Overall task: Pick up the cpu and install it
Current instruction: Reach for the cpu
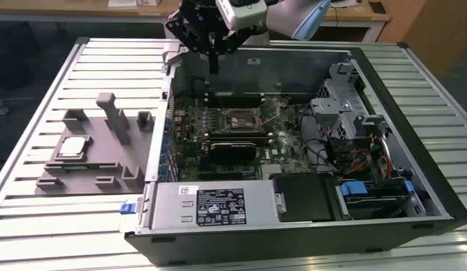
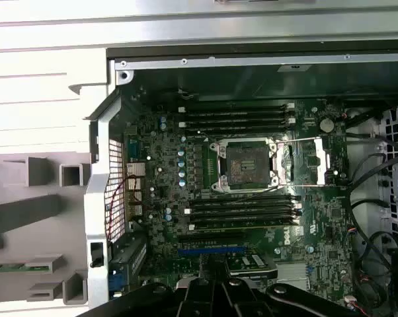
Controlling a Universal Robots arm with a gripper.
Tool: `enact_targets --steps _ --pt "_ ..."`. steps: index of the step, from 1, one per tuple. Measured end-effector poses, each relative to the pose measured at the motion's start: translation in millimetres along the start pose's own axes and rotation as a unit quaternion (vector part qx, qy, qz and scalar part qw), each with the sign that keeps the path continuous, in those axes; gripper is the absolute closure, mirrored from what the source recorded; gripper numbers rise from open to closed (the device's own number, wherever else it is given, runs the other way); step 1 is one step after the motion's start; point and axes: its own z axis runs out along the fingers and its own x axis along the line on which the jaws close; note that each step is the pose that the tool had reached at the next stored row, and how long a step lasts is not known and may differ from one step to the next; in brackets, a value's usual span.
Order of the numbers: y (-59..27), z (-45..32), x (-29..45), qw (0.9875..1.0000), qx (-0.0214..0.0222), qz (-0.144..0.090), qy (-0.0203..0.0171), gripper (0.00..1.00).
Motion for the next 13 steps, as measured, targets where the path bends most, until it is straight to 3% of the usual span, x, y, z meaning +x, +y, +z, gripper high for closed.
enact_targets --steps 13 --pt "-0.2 -0.1 2.6 1.0 0.0 0.0 0.0 0.89"
